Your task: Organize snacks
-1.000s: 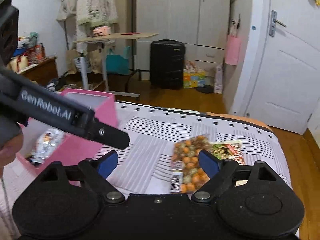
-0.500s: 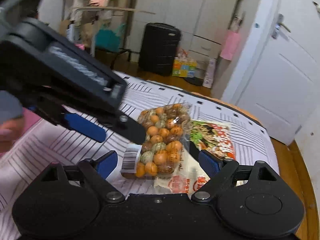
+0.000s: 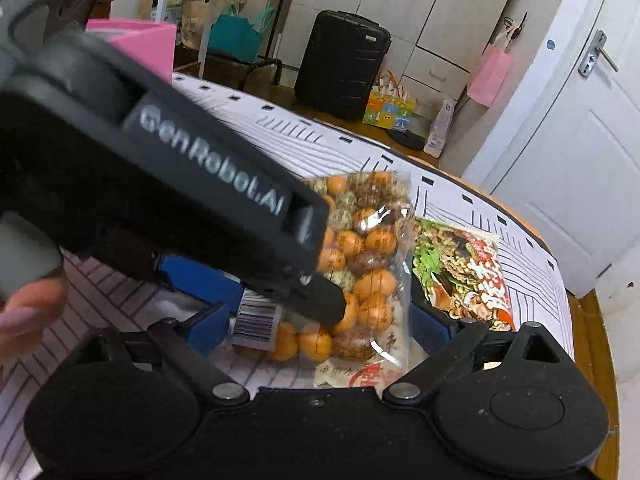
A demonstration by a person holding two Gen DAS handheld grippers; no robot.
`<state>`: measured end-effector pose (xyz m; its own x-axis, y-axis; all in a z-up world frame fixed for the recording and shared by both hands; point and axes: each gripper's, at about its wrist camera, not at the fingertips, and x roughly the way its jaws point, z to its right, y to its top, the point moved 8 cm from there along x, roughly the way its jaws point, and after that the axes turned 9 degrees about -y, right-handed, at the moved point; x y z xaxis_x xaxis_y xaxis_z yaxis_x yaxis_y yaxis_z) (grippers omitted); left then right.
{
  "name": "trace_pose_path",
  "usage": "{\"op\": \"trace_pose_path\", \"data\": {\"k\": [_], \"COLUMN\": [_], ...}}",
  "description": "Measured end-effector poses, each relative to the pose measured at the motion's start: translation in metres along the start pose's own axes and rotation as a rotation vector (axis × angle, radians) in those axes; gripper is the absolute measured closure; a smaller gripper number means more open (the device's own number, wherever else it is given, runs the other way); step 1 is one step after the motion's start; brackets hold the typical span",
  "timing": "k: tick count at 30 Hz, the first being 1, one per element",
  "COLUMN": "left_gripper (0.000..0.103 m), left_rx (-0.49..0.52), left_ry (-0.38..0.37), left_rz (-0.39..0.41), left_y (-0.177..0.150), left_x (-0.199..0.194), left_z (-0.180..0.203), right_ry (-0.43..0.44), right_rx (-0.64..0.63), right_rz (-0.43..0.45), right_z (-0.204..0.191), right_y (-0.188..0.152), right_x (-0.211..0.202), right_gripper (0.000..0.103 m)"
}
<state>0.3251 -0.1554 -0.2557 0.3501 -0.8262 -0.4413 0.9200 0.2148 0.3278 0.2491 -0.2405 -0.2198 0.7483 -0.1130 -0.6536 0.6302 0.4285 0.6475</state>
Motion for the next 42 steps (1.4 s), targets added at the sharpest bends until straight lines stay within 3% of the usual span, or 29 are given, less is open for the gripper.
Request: {"op": "trace_pose_path", "data": {"k": [3, 12, 22, 30, 34, 38, 42], "left_gripper": [0.054, 0.056, 0.056, 0.056, 0.055, 0.049, 0.051], "left_rx": [0.017, 0.067, 0.125, 0.158, 0.138, 0.130, 0.133], "left_ry": [-0.020, 0.000, 0.148, 0.220, 0.224, 0.203, 0.179], "left_rz": [0.002, -0.055, -0.146, -0.220, -0.225, -0.221, -0.209], "left_y": [-0.002, -0.004, -0.014, -0.023, -0.028, -0.030, -0.030], "left_x": [0.001, -0.007, -0.026, -0.035, -0.029, -0.029, -0.028], "left_z": [0.003, 0.015, 0.024, 0.023, 0.014, 0.010, 0.009], "right_ry": [-0.045, -0.039, 0.068, 0.136, 0.175, 0.189, 0.174], "right_rx": [-0.038, 0.010, 0.145, 0.216, 0.280, 0.278, 0.279], "right_rz": [0.024, 0.013, -0.043, -0.092, -0.146, -0.119, -0.077], "right_z": [-0.006, -0.011, -0.022, -0.031, -0.032, -0.031, -0.034], "right_y": [-0.003, -0.002, -0.006, -0.012, -0.024, -0.030, -0.034], "right_x": [0.000, -0.020, -0.044, -0.048, -0.033, -0.032, -0.031], "right_gripper": [0.006, 0.011, 0.012, 0.011, 0.011, 0.007, 0.004]}}
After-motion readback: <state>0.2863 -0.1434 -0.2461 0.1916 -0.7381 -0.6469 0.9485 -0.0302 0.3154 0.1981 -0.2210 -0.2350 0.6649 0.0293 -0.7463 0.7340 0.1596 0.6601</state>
